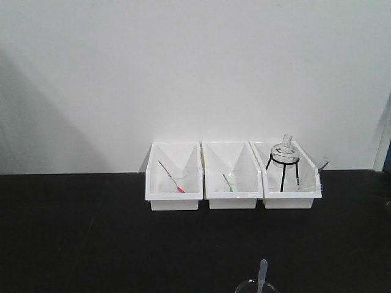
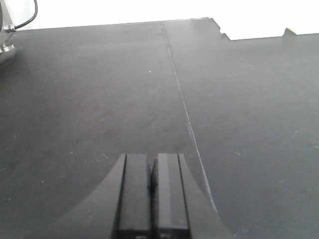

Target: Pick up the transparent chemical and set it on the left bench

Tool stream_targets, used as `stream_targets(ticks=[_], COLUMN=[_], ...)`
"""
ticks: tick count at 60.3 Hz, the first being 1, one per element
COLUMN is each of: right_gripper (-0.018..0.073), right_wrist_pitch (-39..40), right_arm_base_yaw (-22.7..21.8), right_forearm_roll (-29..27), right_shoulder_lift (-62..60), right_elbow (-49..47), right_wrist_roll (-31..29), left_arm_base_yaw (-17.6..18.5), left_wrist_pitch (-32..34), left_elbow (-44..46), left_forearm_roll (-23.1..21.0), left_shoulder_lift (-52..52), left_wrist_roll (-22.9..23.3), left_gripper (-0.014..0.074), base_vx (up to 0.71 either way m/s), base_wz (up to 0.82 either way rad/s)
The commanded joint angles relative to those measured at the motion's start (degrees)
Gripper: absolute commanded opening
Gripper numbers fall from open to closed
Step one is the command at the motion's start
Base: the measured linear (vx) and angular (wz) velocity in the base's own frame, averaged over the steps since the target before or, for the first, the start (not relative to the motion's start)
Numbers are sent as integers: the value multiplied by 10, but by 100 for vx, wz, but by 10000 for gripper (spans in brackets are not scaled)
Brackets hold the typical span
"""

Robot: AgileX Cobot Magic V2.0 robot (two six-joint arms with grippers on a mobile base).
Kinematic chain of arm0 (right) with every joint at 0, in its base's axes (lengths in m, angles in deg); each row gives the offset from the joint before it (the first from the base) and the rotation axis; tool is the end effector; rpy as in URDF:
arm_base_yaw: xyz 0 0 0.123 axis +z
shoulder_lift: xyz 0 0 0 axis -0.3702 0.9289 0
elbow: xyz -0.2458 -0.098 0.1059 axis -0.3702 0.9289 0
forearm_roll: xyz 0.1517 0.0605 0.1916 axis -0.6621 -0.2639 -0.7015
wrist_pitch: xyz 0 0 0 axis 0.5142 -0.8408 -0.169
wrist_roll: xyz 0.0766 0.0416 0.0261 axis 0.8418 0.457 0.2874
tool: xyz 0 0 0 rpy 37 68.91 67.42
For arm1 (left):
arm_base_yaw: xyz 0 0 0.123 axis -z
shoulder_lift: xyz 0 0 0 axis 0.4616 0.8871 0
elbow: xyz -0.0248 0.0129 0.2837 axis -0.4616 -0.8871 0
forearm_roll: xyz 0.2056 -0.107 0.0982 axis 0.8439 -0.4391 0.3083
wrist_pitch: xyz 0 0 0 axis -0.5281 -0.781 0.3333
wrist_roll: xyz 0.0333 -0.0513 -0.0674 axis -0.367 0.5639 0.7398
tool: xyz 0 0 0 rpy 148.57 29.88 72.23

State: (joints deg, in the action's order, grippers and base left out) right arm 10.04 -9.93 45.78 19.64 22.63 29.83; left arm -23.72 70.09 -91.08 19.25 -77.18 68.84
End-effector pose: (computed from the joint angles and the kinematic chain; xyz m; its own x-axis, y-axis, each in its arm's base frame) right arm 0.1238 0.0103 0.3227 -0.2291 -0.0126 -0.9733 -0.0342 0.9994 -0.0049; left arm 0.0565 -0.0038 0.2036 0.0608 0.0281 -0.9978 0.0642 0.9974 0.0320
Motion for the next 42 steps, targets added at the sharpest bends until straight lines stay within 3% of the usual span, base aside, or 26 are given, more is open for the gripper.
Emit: stream_targets(ticks=[1,11,21,26,34,42], right_gripper=[-7,-7,-7,-7,-7,-7], right_wrist_pitch=[34,31,30,34,112,190], right_arm_base_yaw=[1,1,1,1,1,0], right_forearm_roll=[9,19,-48,-93,-184,-239], right_shoulder_lift=[0,0,1,-3,-35,-89], right_elbow=[-15,-15,-15,-10,50,141], right_wrist_roll=[-5,-6,-13,-66,-186,-234], left_arm_base_yaw=[1,1,1,1,1,1], left_wrist_pitch=[45,45,45,45,45,45], left_elbow=[-9,-9,-9,-9,-9,-9], left_forearm_roll=[0,0,0,0,0,0], left_shoulder_lift=[-11,-11,-11,-11,-11,-11], left_wrist_roll=[4,4,4,4,4,4], left_gripper=[-3,-3,-3,-3,-3,-3], base_vx=[0,0,0,0,0,0], base_wz=[0,0,0,0,0,0])
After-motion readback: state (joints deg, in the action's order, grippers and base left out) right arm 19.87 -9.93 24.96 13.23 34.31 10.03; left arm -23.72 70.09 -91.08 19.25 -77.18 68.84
